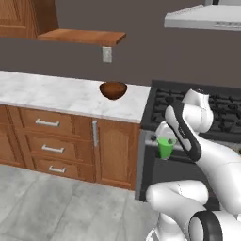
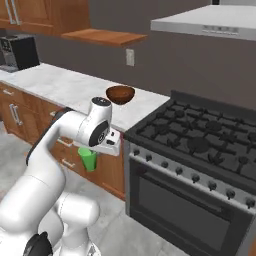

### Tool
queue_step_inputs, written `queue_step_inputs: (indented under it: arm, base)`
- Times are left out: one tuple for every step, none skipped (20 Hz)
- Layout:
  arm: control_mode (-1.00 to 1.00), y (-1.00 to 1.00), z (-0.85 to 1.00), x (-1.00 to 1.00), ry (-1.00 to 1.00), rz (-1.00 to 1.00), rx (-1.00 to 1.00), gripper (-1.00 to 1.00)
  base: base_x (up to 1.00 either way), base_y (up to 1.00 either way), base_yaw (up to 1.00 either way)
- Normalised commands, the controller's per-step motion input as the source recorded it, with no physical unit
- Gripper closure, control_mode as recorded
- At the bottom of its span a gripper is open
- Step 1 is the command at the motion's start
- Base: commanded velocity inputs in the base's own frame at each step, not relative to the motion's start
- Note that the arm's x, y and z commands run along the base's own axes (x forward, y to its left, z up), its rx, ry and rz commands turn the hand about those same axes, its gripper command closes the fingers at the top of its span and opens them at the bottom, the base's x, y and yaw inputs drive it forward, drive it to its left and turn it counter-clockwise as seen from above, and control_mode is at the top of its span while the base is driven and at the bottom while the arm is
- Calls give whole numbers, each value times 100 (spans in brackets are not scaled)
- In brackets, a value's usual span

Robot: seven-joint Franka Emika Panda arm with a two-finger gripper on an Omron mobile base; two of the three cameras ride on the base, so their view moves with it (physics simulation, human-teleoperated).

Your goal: Pick the cup and bowl from the counter and place them on the counter next to the sink.

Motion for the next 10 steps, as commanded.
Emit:
queue_step_inputs:
  arm:
    - [100, 0, 0, 0, 0, 0, 0, 100]
    - [100, 0, 0, 0, 0, 0, 0, 100]
    - [100, 0, 0, 0, 0, 0, 0, 100]
    - [100, 0, 0, 0, 0, 0, 0, 100]
    - [100, 0, 0, 0, 0, 0, 0, 100]
    - [100, 0, 0, 0, 0, 0, 0, 100]
    - [100, 0, 0, 0, 0, 0, 0, 100]
    - [100, 0, 0, 0, 0, 0, 0, 100]
    - [100, 0, 0, 0, 0, 0, 0, 100]
    - [100, 0, 0, 0, 0, 0, 0, 100]
  base:
    - [-67, 0, 72]
    - [-64, 0, 73]
    - [-59, 0, 73]
    - [-55, 0, 74]
    - [-47, 0, 74]
    - [-41, 0, 74]
    - [-34, 0, 74]
    - [-29, 0, 75]
    - [-23, 0, 76]
    - [-24, 0, 75]
